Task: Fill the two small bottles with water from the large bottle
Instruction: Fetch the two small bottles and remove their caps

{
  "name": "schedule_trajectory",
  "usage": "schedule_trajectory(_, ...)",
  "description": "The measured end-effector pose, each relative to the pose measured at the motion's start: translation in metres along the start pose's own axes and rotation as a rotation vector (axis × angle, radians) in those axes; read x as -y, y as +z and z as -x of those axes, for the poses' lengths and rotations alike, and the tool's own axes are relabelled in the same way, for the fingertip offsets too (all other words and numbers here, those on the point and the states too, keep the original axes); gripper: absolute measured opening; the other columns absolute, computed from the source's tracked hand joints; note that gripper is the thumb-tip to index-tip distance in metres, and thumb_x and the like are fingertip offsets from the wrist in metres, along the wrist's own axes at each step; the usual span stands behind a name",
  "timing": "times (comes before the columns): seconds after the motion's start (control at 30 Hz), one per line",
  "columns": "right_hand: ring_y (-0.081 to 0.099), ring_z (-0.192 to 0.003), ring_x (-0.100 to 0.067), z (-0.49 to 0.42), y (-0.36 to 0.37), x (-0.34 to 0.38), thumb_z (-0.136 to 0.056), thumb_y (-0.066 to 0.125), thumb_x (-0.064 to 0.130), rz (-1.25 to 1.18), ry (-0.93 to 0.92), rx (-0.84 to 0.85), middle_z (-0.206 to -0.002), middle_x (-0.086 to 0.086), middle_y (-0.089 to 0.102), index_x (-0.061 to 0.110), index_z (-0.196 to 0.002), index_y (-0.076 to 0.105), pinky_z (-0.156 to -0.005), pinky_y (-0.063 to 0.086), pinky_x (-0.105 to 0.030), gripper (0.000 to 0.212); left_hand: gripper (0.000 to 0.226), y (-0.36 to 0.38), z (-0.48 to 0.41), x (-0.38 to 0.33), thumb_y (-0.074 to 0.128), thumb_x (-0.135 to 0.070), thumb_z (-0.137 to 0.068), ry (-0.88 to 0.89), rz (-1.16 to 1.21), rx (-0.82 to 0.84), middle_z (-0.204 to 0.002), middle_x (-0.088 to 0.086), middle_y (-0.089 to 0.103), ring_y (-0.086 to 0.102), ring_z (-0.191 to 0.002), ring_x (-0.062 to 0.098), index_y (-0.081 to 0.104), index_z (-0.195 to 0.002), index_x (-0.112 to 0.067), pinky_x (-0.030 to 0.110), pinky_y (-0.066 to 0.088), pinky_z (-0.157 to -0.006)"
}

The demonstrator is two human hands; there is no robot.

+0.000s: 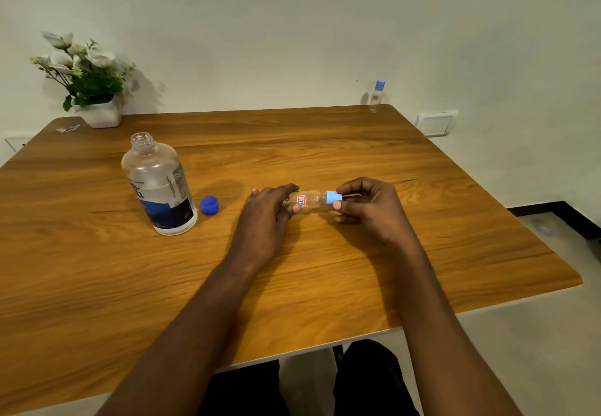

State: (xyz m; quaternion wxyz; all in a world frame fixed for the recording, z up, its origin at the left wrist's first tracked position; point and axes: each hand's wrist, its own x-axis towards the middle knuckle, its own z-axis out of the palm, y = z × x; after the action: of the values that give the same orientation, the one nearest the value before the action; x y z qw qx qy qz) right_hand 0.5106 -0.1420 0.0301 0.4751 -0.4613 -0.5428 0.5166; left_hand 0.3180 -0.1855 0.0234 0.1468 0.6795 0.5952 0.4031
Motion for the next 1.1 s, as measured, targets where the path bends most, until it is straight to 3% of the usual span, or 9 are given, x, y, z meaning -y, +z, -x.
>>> schedule_trajectory(0.13, 0.071, -0.071, -0.017, 0.002, 0.000, 0.001, -0.074, 0.070, -0.016, -0.072, -0.075, -0.005, -0.092, -0.019, 0.068, 0.003, -0.091, 0.065, -0.065, 0.060, -0.028, 0.026, 0.030, 0.001, -0.002, 0.001, 0.053, -0.025, -0.098, -0.013, -0.026, 0.019, -0.102, 0.001, 0.064, 0.057, -0.098, 0.018, 0.059, -0.126, -0.017, 0.051, 0.033, -0.105)
schedule_trajectory(0.3, 0.072, -0.088, -0.019, 0.006, 0.001, 0.003, -0.080, 0.065, -0.016, -0.114, -0.118, 0.015, -0.111, -0.003, 0.065, 0.010, -0.120, 0.062, -0.069, 0.059, -0.025, 0.047, 0.030, 0.002, -0.003, 0.001, 0.063, -0.031, -0.092, 0.013, -0.065, 0.037, -0.108, 0.002, 0.062, 0.057, -0.103, 0.020, 0.064, -0.117, -0.015, 0.051, 0.033, -0.106)
schedule_trajectory(0.47, 0.070, -0.097, -0.016, 0.008, 0.010, 0.001, -0.090, 0.056, -0.011, -0.063, -0.136, 0.083, -0.127, -0.002, 0.059, 0.014, -0.123, 0.059, -0.079, 0.058, -0.025, 0.042, 0.043, 0.003, 0.000, 0.002, 0.072, -0.040, -0.081, 0.035, -0.116, 0.060, -0.097, -0.008, 0.063, 0.059, -0.094, 0.009, 0.061, -0.119, -0.023, 0.040, 0.018, -0.115)
schedule_trajectory(0.6, 0.065, -0.103, -0.015, 0.009, 0.015, 0.002, -0.092, 0.054, -0.010, 0.113, -0.223, 0.084, -0.121, -0.009, 0.062, 0.010, -0.121, 0.061, -0.087, 0.053, -0.022, 0.036, 0.044, 0.005, 0.001, 0.002, 0.068, -0.043, -0.085, 0.080, -0.165, 0.041, -0.094, -0.010, 0.063, 0.059, -0.092, 0.008, 0.059, -0.124, -0.026, 0.040, 0.019, -0.115)
schedule_trajectory(0.73, 0.064, -0.081, 0.004, 0.008, 0.017, 0.001, -0.084, 0.067, -0.005, 0.125, -0.240, 0.048, -0.093, 0.002, 0.068, 0.010, -0.107, 0.065, -0.074, 0.050, -0.013, 0.027, 0.041, 0.006, 0.000, 0.005, 0.068, -0.044, -0.084, 0.048, -0.122, -0.012, -0.095, -0.009, 0.068, 0.063, -0.093, 0.008, 0.061, -0.120, -0.026, 0.040, 0.020, -0.114)
schedule_trajectory(0.83, 0.062, -0.079, -0.006, 0.005, 0.015, -0.001, -0.075, 0.078, -0.001, 0.196, -0.238, -0.012, -0.088, -0.003, 0.068, 0.017, -0.092, 0.065, -0.073, 0.051, -0.019, 0.028, 0.039, 0.006, -0.001, 0.006, 0.071, -0.041, -0.083, -0.028, -0.039, -0.076, -0.096, -0.004, 0.072, 0.066, -0.094, 0.010, 0.062, -0.117, -0.024, 0.045, 0.027, -0.114)
schedule_trajectory(0.93, 0.065, -0.085, -0.012, 0.003, 0.013, -0.005, -0.073, 0.080, 0.002, 0.263, -0.209, -0.069, -0.093, -0.003, 0.071, 0.023, -0.085, 0.063, -0.075, 0.052, -0.026, 0.030, 0.037, 0.006, -0.004, 0.008, 0.073, -0.035, -0.082, -0.108, 0.036, -0.130, -0.097, -0.002, 0.072, 0.066, -0.097, 0.014, 0.062, -0.114, -0.022, 0.051, 0.040, -0.104)
schedule_trajectory(1.03, 0.066, -0.086, 0.003, 0.000, 0.016, -0.010, -0.073, 0.081, 0.008, 0.318, -0.188, -0.095, -0.092, 0.009, 0.069, 0.028, -0.091, 0.063, -0.068, 0.048, -0.010, 0.033, 0.035, 0.008, -0.006, 0.012, 0.072, -0.034, -0.082, -0.134, 0.039, -0.130, -0.102, -0.004, 0.073, 0.066, -0.104, 0.013, 0.060, -0.113, -0.023, 0.051, 0.035, -0.108)
schedule_trajectory(1.1, 0.065, -0.093, 0.004, -0.002, 0.021, -0.013, -0.075, 0.081, 0.014, 0.398, -0.193, -0.091, -0.100, 0.011, 0.069, 0.026, -0.109, 0.066, -0.073, 0.047, -0.006, 0.039, 0.035, 0.009, -0.006, 0.014, 0.071, -0.037, -0.083, -0.149, -0.012, -0.136, -0.105, -0.003, 0.073, 0.064, -0.108, 0.014, 0.059, -0.113, -0.024, 0.049, 0.024, -0.115)
